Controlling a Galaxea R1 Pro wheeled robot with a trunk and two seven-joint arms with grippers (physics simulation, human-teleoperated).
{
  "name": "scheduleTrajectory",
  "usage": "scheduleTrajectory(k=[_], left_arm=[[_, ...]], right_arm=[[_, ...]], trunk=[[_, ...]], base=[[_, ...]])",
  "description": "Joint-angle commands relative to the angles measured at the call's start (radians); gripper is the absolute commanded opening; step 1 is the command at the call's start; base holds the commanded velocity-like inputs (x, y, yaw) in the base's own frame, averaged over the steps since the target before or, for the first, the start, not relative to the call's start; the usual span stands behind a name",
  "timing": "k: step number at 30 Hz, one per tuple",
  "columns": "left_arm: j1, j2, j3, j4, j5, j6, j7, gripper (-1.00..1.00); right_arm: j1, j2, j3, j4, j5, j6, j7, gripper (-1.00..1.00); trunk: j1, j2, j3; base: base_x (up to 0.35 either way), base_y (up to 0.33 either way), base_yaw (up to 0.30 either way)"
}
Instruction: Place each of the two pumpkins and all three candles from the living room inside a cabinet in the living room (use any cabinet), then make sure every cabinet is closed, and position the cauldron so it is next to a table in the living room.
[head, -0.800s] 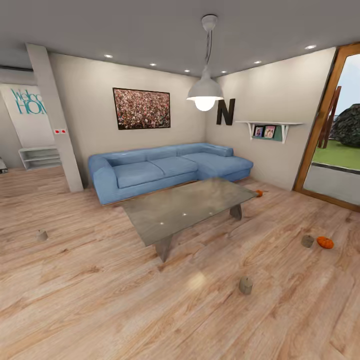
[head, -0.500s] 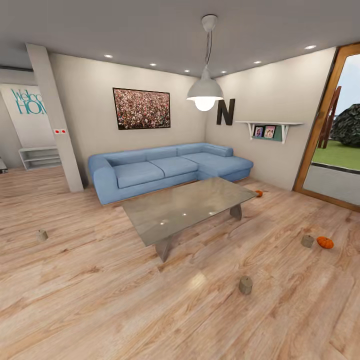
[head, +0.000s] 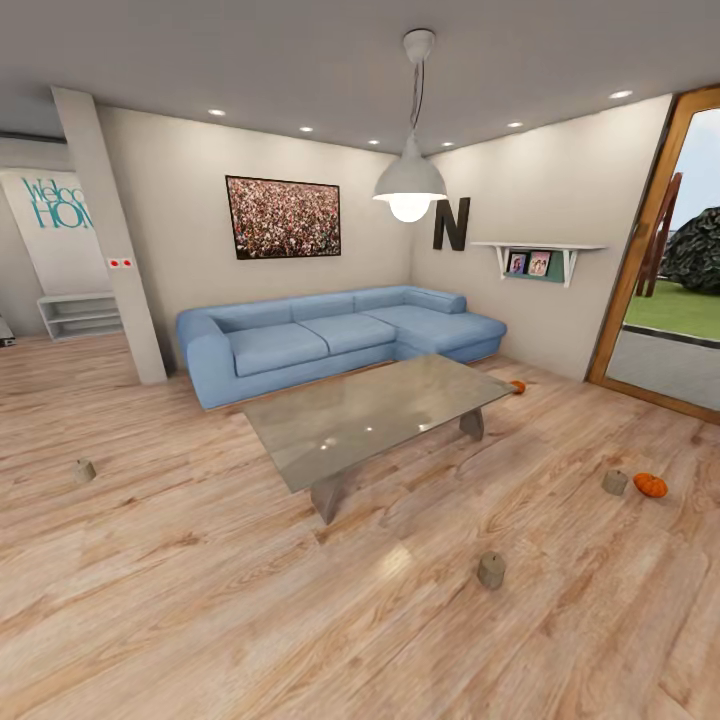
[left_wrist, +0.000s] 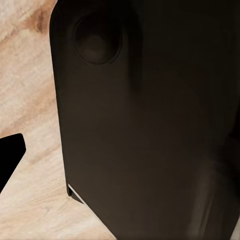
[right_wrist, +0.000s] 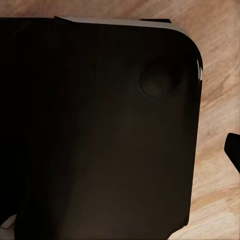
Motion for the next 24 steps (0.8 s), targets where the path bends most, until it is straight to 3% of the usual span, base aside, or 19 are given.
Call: scheduleTrajectory(k=[1, 24], left_arm=[[0.000, -0.001, 0.000, 0.000, 0.000, 0.000, 0.000, 1.00], [0.000, -0.010, 0.004, -0.003, -0.002, 0.000, -0.012, 1.00]], right_arm=[[0.000, 0.001, 0.000, 0.000, -0.002, -0.004, 0.000, 1.00], [0.000, 0.011, -0.001, 0.000, -0.004, -0.004, 0.000, 1.00]], trunk=[[0.000, 0.000, -0.001], [0.000, 0.000, -0.019]], base=[[0.000, 0.000, 0.000], [0.000, 0.000, -0.007]])
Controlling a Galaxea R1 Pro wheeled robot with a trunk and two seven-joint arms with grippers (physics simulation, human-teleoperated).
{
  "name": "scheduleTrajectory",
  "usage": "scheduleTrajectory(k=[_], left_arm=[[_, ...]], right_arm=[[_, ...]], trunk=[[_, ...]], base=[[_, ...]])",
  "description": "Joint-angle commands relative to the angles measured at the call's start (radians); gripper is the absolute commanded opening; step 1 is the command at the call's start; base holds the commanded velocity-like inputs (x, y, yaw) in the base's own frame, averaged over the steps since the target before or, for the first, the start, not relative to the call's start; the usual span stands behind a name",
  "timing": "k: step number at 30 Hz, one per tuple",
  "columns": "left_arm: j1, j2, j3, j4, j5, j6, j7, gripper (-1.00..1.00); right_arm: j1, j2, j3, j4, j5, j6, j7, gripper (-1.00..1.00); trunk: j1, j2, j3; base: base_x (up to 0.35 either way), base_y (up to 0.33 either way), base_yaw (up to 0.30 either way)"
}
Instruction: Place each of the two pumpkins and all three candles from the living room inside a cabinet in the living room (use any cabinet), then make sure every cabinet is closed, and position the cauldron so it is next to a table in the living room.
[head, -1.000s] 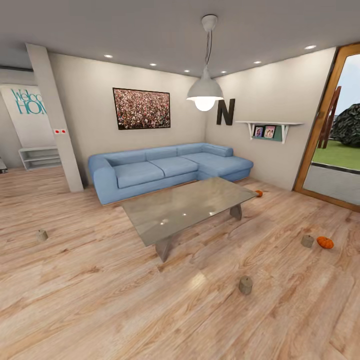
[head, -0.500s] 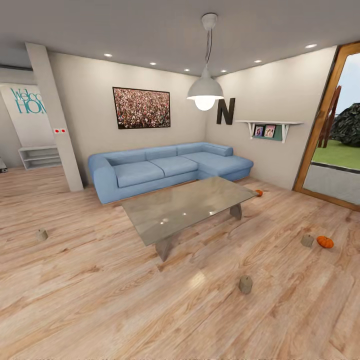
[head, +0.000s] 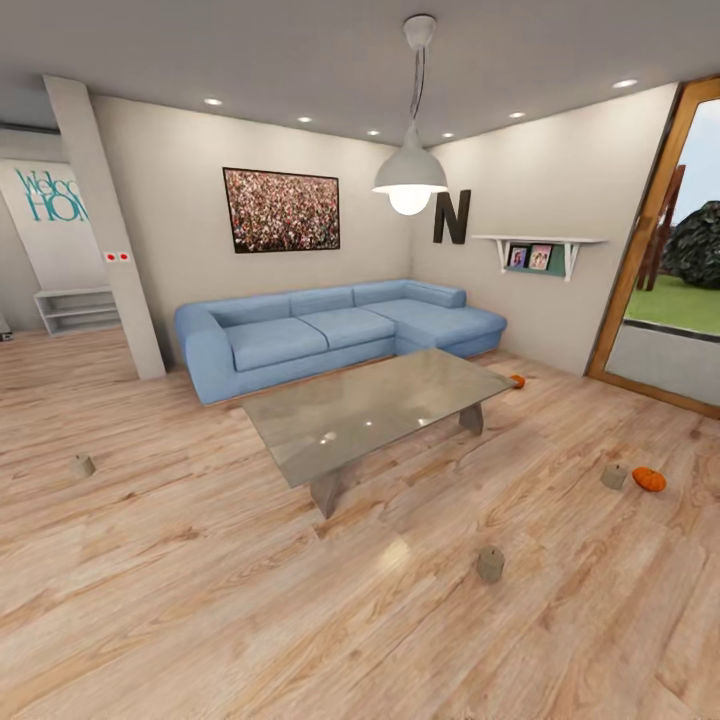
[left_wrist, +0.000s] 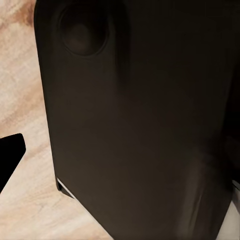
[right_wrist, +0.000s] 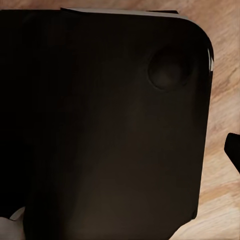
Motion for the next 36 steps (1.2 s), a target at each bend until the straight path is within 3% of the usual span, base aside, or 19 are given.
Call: scheduleTrajectory(k=[1, 14, 22, 36], left_arm=[[0.000, 0.000, 0.000, -0.001, 0.000, 0.000, -0.002, 1.00], [0.000, 0.002, -0.005, -0.011, -0.002, -0.062, -0.001, 1.00], [0.000, 0.003, -0.007, -0.011, -0.002, -0.065, -0.001, 1.00], [0.000, 0.002, -0.009, -0.011, -0.004, -0.065, -0.001, 1.00]], right_arm=[[0.000, 0.000, -0.001, 0.000, -0.001, -0.003, 0.000, 1.00], [0.000, -0.013, -0.002, 0.000, 0.000, -0.003, -0.001, 1.00], [0.000, 0.000, -0.002, 0.000, 0.001, -0.006, -0.001, 1.00], [0.000, -0.005, -0.006, 0.000, -0.002, -0.003, 0.000, 1.00]], trunk=[[0.000, 0.000, -0.001], [0.000, 0.000, -0.001], [0.000, 0.000, -0.001], [0.000, 0.000, -0.001]], base=[[0.007, 0.000, -0.006], [0.110, 0.031, -0.001], [0.027, 0.137, -0.017], [0.001, 0.056, -0.262]])
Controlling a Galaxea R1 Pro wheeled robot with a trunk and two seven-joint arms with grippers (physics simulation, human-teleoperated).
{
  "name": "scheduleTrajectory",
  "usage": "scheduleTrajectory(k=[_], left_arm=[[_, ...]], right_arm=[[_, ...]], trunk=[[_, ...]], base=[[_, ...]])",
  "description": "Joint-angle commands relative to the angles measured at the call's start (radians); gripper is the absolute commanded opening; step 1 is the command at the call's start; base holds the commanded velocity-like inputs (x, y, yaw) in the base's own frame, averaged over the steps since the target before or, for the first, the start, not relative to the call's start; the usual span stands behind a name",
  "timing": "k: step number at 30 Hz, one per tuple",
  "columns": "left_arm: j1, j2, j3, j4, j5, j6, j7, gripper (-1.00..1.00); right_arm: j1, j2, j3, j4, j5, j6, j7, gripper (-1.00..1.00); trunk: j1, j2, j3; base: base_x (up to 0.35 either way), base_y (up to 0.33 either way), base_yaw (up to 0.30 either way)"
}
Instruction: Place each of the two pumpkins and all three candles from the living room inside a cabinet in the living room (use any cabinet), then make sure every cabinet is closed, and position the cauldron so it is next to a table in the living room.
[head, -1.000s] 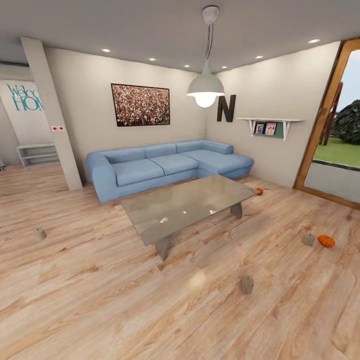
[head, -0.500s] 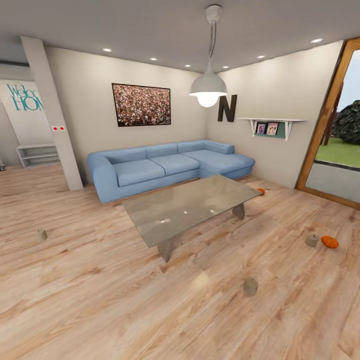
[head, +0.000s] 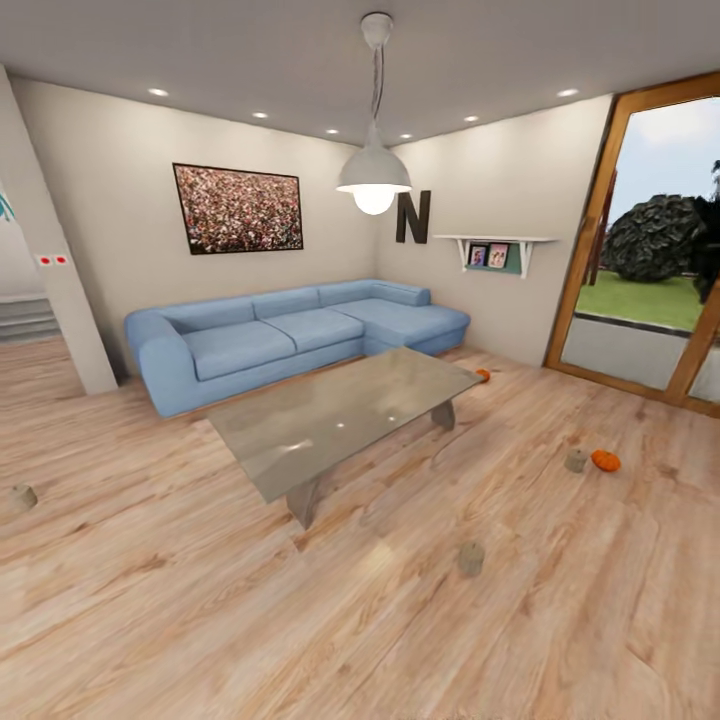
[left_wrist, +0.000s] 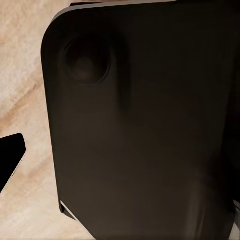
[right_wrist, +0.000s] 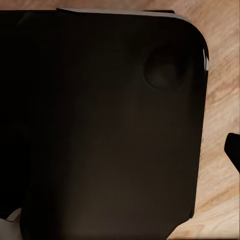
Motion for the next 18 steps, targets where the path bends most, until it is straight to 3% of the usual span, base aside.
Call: scheduleTrajectory(k=[1, 12, 15, 18], left_arm=[[0.000, 0.000, 0.000, 0.000, -0.001, -0.003, -0.001, 1.00], [0.000, 0.000, 0.007, -0.014, 0.000, -0.012, 0.000, 1.00], [0.000, 0.000, 0.009, -0.094, 0.005, -0.001, 0.004, 1.00], [0.000, 0.001, 0.014, -0.243, 0.011, 0.097, 0.006, 1.00]], right_arm=[[0.000, 0.000, -0.001, 0.000, -0.001, -0.002, 0.000, 1.00], [0.000, 0.004, 0.001, -0.001, -0.001, 0.001, 0.011, 1.00], [-0.016, -0.005, 0.000, -0.003, -0.002, 0.008, 0.016, 1.00], [-0.113, -0.008, -0.003, -0.009, -0.012, 0.077, 0.021, 1.00]], trunk=[[0.000, 0.000, -0.001], [0.000, 0.000, -0.001], [0.000, 0.000, -0.002], [0.000, 0.000, -0.003]], base=[[0.000, 0.031, -0.286], [0.000, 0.005, -0.286], [0.000, 0.000, -0.286], [0.000, 0.000, -0.284]])
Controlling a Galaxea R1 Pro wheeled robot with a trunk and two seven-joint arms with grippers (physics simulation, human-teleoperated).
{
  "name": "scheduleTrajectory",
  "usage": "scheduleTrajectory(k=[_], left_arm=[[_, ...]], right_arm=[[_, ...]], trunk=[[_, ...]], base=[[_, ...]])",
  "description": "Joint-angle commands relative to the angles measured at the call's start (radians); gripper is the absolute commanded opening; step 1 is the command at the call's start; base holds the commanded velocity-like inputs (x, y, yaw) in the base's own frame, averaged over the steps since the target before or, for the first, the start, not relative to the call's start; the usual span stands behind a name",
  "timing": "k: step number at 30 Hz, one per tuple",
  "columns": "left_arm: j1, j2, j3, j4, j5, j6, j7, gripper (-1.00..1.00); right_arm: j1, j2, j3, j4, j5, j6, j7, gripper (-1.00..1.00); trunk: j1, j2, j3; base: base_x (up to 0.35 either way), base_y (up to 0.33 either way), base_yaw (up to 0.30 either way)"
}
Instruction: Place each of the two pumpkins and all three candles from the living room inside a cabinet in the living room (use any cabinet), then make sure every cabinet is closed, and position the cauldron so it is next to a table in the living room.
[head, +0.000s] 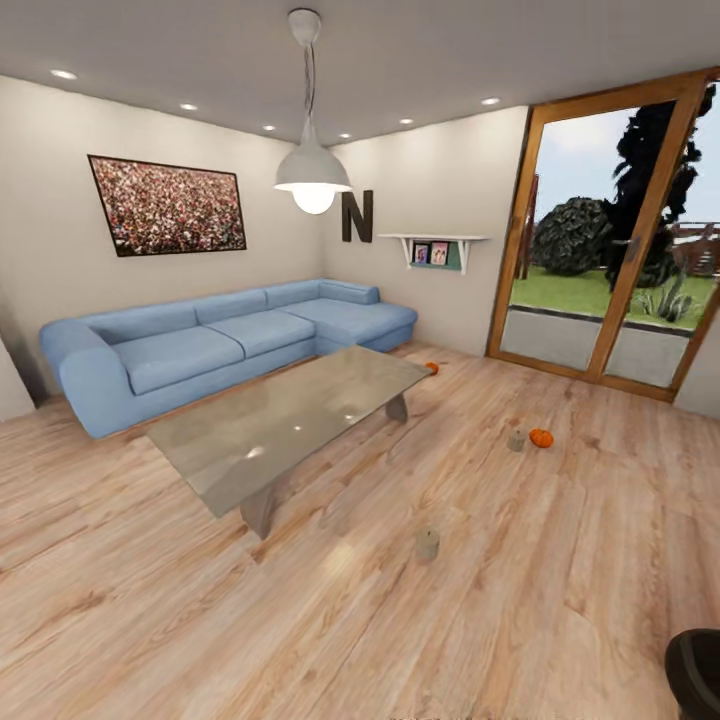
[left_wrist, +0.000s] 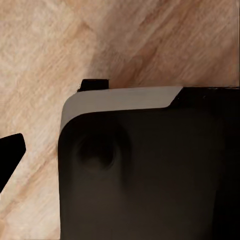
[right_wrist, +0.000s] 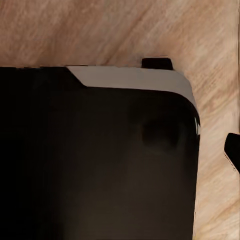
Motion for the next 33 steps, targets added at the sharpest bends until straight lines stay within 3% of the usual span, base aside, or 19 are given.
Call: scheduleTrajectory(k=[1, 5, 8, 12, 15, 17, 22, 26, 33], left_arm=[[0.000, 0.000, 0.002, -0.045, 0.001, 0.052, 0.000, 1.00], [-0.018, 0.001, 0.004, -0.261, 0.001, 0.234, 0.006, 1.00], [-0.071, -0.001, 0.006, -0.351, 0.001, 0.296, 0.032, 1.00], [-0.146, -0.003, 0.006, -0.376, 0.003, 0.311, 0.102, 1.00], [-0.163, -0.002, 0.007, -0.367, 0.003, 0.234, 0.126, 1.00], [-0.165, -0.003, 0.008, -0.312, 0.003, 0.171, 0.129, 1.00], [-0.167, -0.006, 0.002, -0.161, 0.001, -0.054, 0.131, 1.00], [-0.167, -0.005, 0.005, -0.101, 0.003, -0.104, 0.131, 1.00], [-0.167, -0.005, 0.004, -0.091, 0.001, -0.123, 0.129, 1.00]], right_arm=[[-0.032, 0.000, -0.002, 0.000, -0.007, 0.037, 0.002, 1.00], [-0.162, 0.000, -0.009, -0.060, -0.029, 0.219, 0.002, 1.00], [-0.220, 0.000, -0.011, -0.170, -0.061, 0.333, -0.001, 1.00], [-0.246, 0.001, -0.010, -0.321, -0.099, 0.427, -0.005, 1.00], [-0.249, 0.006, -0.010, -0.360, -0.107, 0.441, -0.006, 1.00], [-0.246, 0.008, -0.008, -0.365, -0.109, 0.439, -0.006, 1.00], [-0.234, 0.001, -0.011, -0.337, -0.111, 0.334, -0.006, 1.00], [-0.233, 0.001, -0.013, -0.323, -0.112, 0.320, -0.004, 1.00], [-0.233, -0.003, -0.019, -0.301, -0.114, 0.282, 0.000, 1.00]], trunk=[[0.000, -0.001, -0.002], [0.000, -0.001, -0.002], [0.000, -0.001, -0.002], [0.000, -0.001, -0.004], [0.000, -0.001, -0.007], [0.000, -0.001, -0.008], [0.000, -0.001, -0.013], [0.000, -0.001, -0.016], [0.000, -0.001, -0.022]], base=[[0.000, 0.000, -0.284], [0.000, 0.000, -0.283], [0.000, 0.000, -0.283], [0.000, 0.000, -0.277], [0.000, 0.000, -0.253], [0.000, 0.000, -0.243], [0.000, 0.000, -0.241], [-0.009, 0.001, -0.240], [-0.105, 0.054, -0.240]])
